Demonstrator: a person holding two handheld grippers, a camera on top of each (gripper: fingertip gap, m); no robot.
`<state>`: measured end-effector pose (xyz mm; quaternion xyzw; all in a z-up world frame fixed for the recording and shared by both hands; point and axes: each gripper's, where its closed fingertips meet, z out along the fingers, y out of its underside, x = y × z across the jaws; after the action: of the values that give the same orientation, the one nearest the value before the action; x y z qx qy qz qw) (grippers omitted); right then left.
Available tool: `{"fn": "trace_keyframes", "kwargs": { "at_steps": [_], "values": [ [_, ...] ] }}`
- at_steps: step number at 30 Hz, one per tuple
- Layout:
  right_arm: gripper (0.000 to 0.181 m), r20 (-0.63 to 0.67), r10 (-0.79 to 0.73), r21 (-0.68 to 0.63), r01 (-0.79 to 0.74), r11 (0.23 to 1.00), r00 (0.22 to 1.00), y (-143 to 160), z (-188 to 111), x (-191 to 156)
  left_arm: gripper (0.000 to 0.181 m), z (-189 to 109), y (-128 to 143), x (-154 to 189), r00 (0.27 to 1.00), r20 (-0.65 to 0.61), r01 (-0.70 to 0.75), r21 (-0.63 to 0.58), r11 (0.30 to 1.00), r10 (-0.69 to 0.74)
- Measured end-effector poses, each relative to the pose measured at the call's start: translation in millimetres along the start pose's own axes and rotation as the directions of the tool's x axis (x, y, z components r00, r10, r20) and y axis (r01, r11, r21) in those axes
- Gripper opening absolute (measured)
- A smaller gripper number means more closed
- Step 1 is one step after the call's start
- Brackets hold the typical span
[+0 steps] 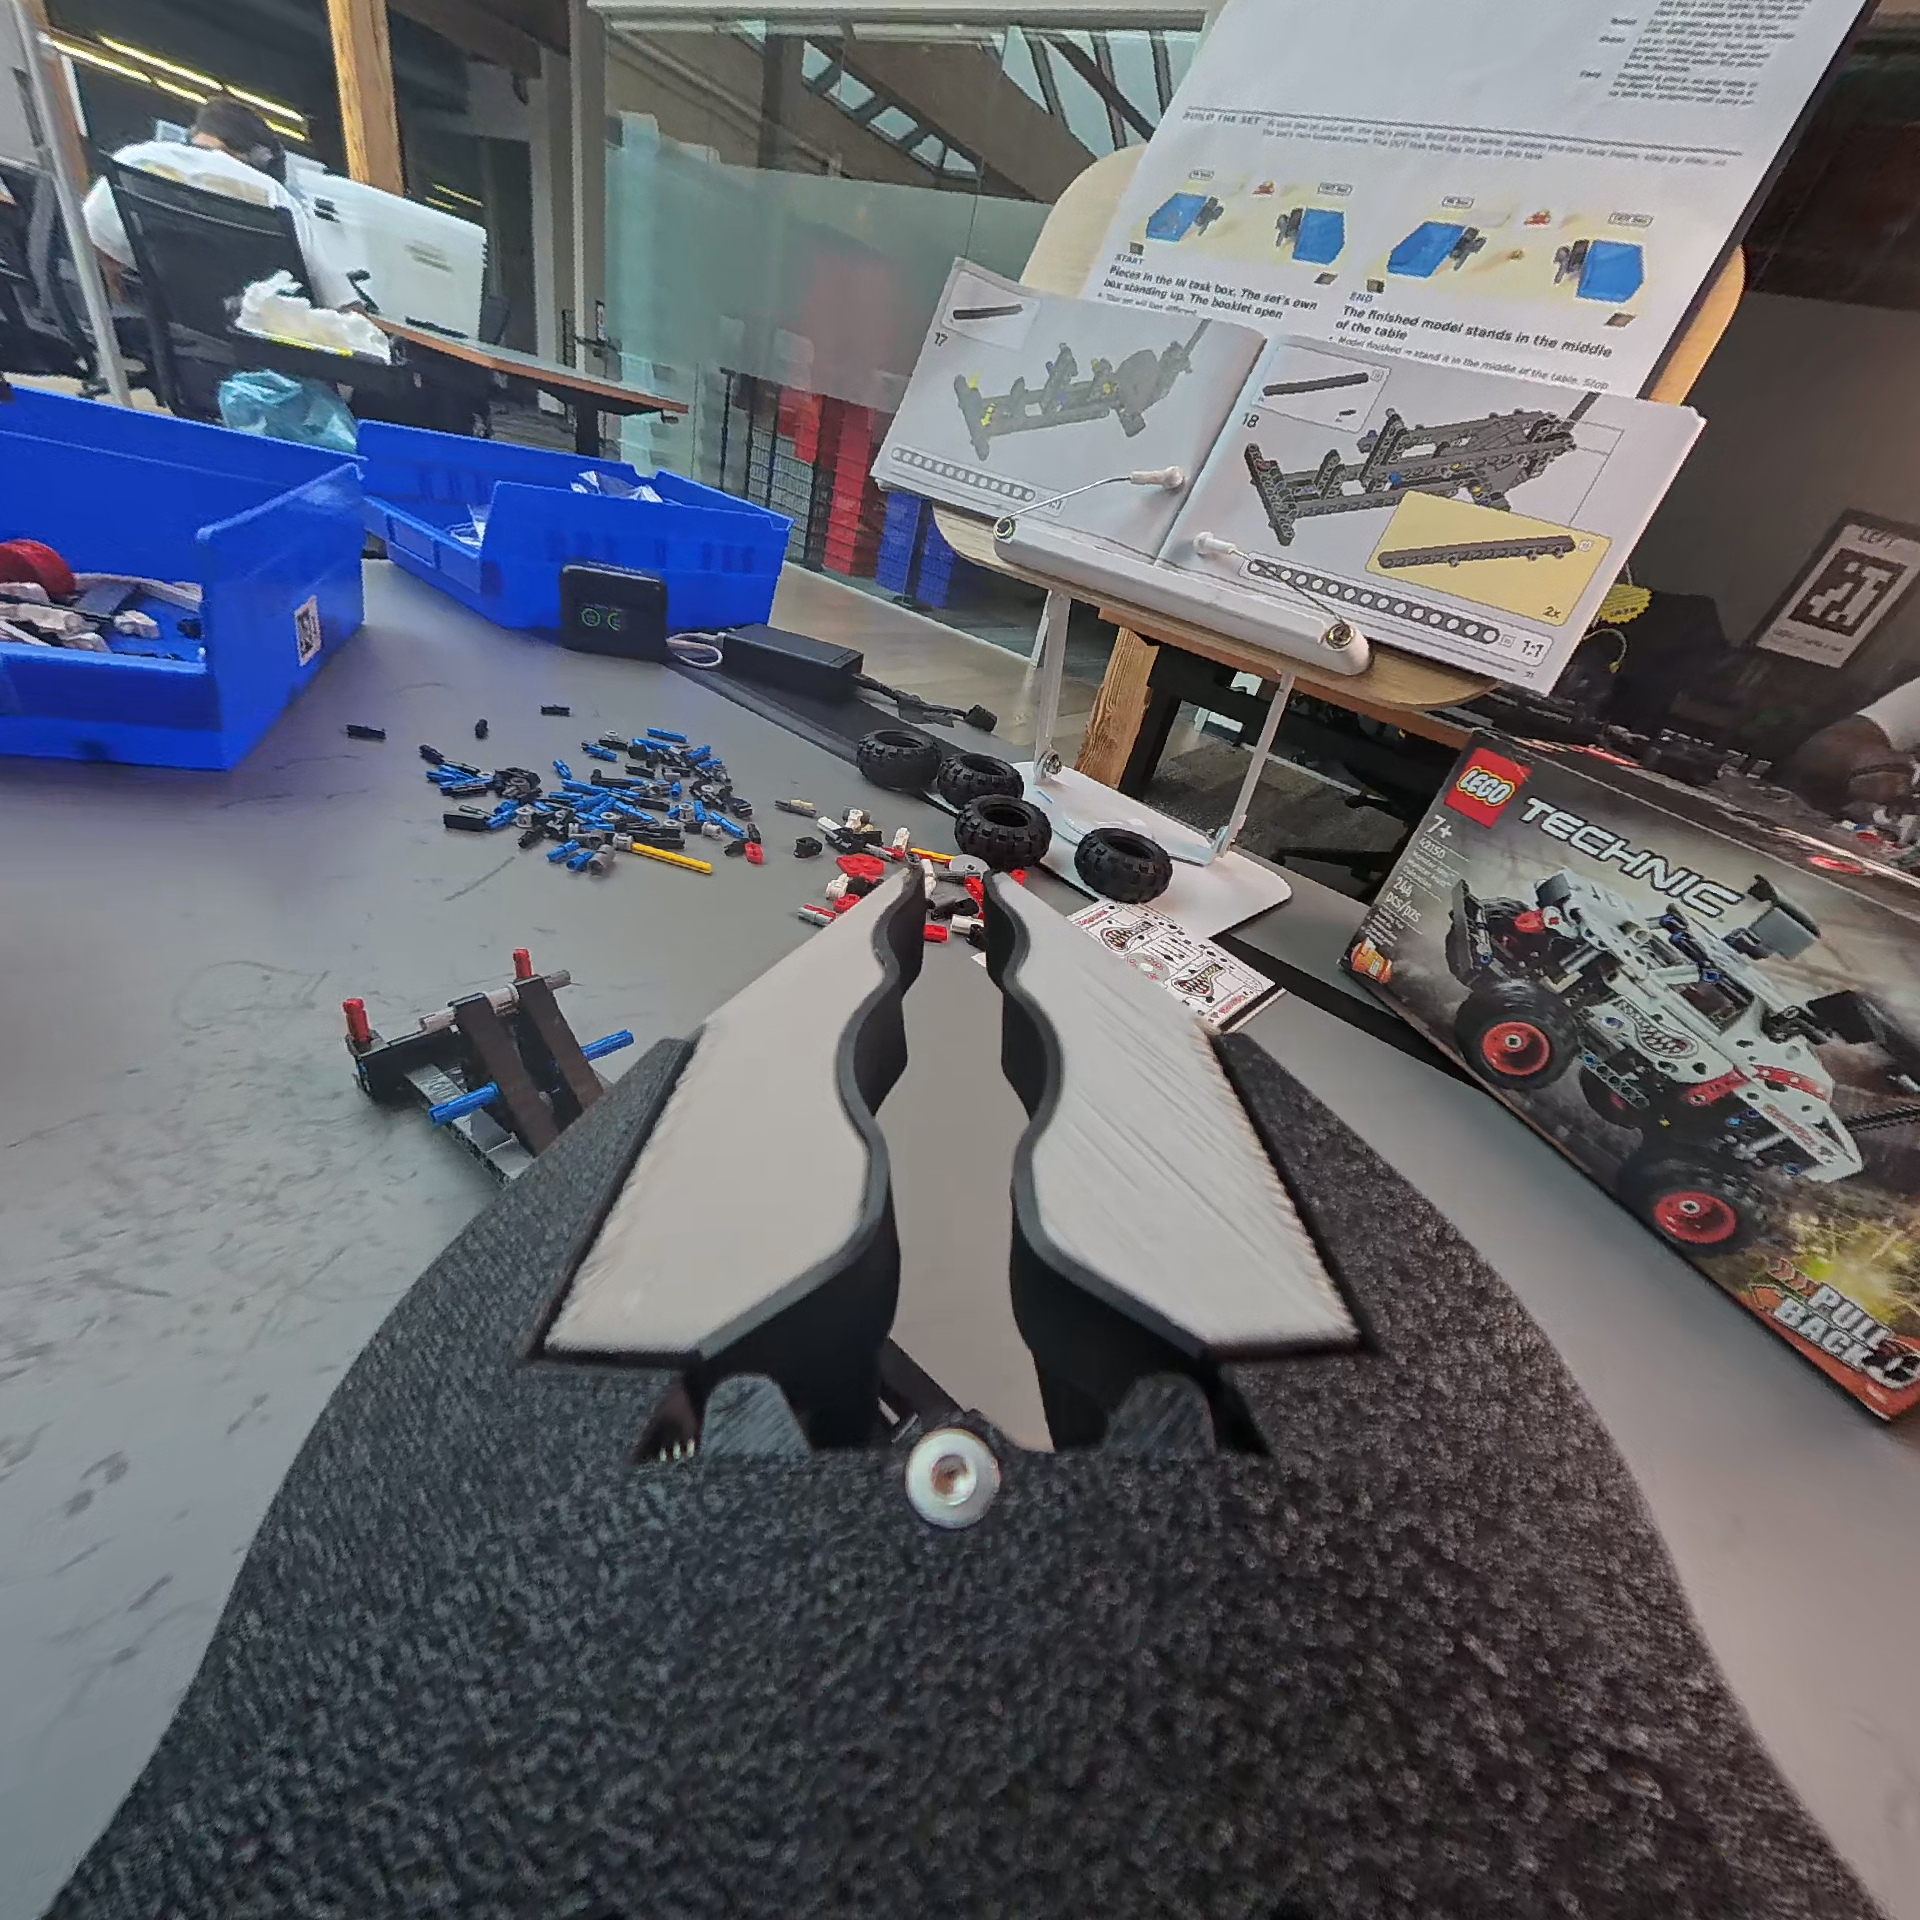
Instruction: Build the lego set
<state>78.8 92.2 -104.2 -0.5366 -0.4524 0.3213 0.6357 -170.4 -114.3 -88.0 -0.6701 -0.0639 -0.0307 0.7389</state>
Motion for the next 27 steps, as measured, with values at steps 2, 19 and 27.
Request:
{"fn": "trace_keyframes", "kwargs": {
  "at_steps": [2, 19, 27],
  "values": [
    [0.01, 0.01, 0.006, -0.003, -0.006, 1.0, 1.0, 1.1, 0.7, -2.1, 0.023, 0.7, 0.8, 0.3, 1.0, -0.001, -0.001, -0.004, 1.0, 0.001],
    [0.01, 0.033, -0.044, -0.024, 0.044, 0.999, 0.999, 5.5, 3.2, -10.5, 0.024, -1.1, -1.5, -4.4, 0.999, 0.001, 0.039, 0.019, 0.999, -0.039],
    [0.01, 0.041, -0.05, -0.033, 0.051, 0.998, 0.998, 7.8, 3.8, -12.8, 0.024, -1.4, -1.6, -4.1, 0.999, 0.001, 0.042, 0.023, 0.999, -0.042]
  ]
}}
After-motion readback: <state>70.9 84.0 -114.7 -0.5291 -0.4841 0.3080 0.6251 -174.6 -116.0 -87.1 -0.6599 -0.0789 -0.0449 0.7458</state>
